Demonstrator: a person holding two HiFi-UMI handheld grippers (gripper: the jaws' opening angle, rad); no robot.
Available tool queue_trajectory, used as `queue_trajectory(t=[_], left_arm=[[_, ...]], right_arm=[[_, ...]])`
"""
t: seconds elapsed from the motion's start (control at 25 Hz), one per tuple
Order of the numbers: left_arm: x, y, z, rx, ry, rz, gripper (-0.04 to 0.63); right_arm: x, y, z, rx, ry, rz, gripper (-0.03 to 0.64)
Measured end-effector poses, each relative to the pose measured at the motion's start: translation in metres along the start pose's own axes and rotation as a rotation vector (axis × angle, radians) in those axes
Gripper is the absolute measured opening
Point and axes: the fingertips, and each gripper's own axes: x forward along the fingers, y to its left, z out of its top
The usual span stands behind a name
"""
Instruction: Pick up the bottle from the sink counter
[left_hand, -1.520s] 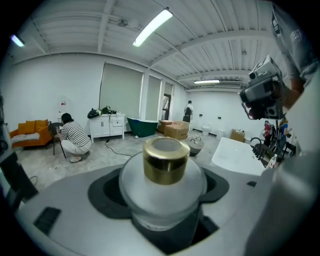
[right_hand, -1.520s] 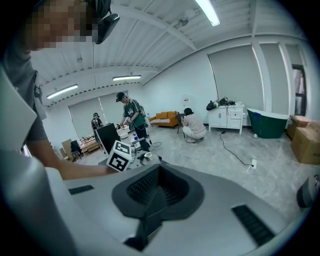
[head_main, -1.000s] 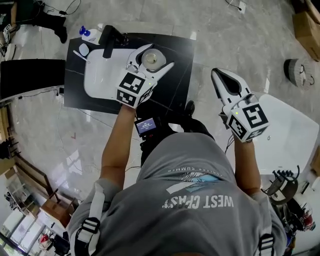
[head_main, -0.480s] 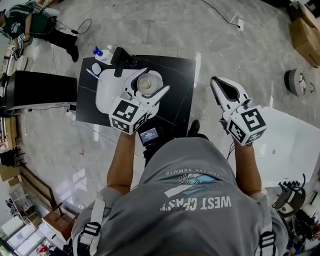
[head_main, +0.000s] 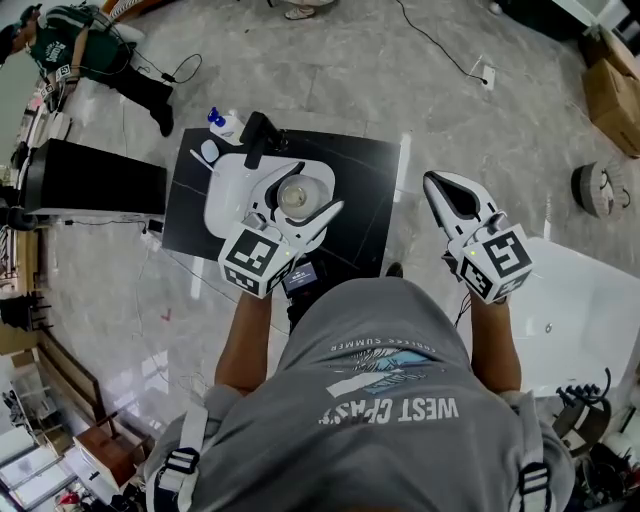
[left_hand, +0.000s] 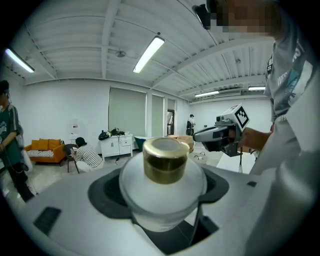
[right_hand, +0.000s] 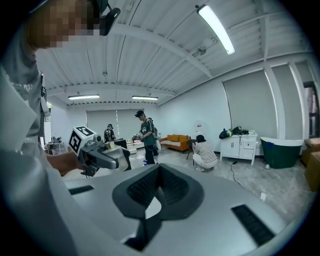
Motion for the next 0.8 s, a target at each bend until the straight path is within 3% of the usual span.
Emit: queue_trajectory(t=[0.8], left_arm=[[0.001, 0.01, -0.005, -0.005, 0.004, 0.014, 0.344]], right_arm=[[0.015, -0.001, 0.008, -0.028, 0.01, 0.022, 0.0]])
